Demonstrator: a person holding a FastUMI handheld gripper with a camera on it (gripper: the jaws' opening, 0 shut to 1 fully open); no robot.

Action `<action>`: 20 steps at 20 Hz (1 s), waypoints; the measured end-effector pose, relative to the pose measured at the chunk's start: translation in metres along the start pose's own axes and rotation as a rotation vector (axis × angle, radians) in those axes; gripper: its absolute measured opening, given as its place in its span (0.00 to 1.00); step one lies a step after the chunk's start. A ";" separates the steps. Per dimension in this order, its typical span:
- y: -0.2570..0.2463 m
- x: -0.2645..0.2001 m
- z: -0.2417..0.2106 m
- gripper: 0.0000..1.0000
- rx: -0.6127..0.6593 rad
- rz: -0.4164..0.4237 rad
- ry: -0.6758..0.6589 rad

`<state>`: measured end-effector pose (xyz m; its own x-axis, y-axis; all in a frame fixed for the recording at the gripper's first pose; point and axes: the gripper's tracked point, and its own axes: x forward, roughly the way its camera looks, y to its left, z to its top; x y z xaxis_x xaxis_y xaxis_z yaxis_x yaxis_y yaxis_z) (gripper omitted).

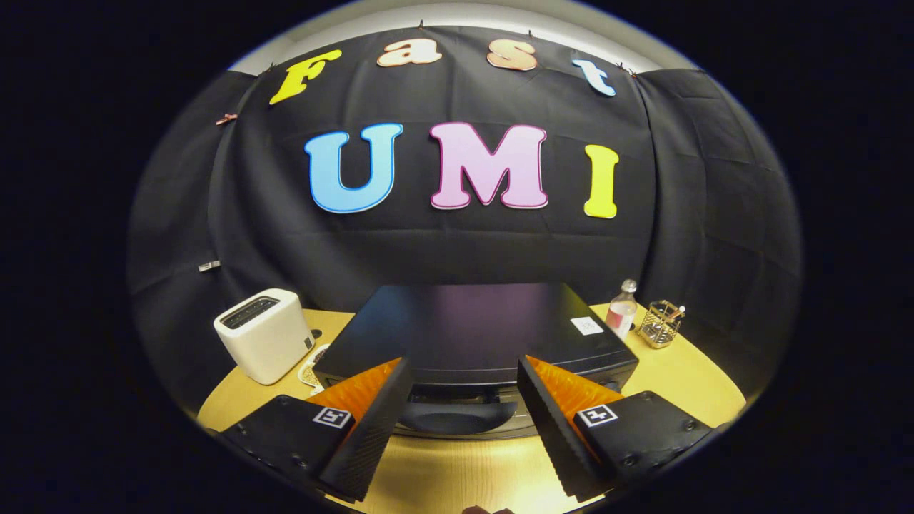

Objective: Open the toaster oven, put the food inside, and close the toaster oven door.

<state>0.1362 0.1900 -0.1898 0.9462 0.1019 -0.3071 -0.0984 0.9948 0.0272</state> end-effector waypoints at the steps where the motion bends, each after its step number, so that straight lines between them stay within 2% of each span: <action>1: 0.000 0.006 -0.004 0.98 -0.014 -0.009 0.005; 4: 0.005 0.013 -0.031 0.98 0.031 -0.005 0.090; 5: 0.003 0.005 -0.028 0.98 0.043 -0.004 0.060; 8: 0.007 0.010 -0.031 0.98 0.011 0.019 0.080; 20: 0.006 -0.064 -0.091 0.97 0.020 0.116 0.199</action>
<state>0.0465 0.1893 -0.2566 0.8493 0.2152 -0.4820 -0.1955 0.9764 0.0913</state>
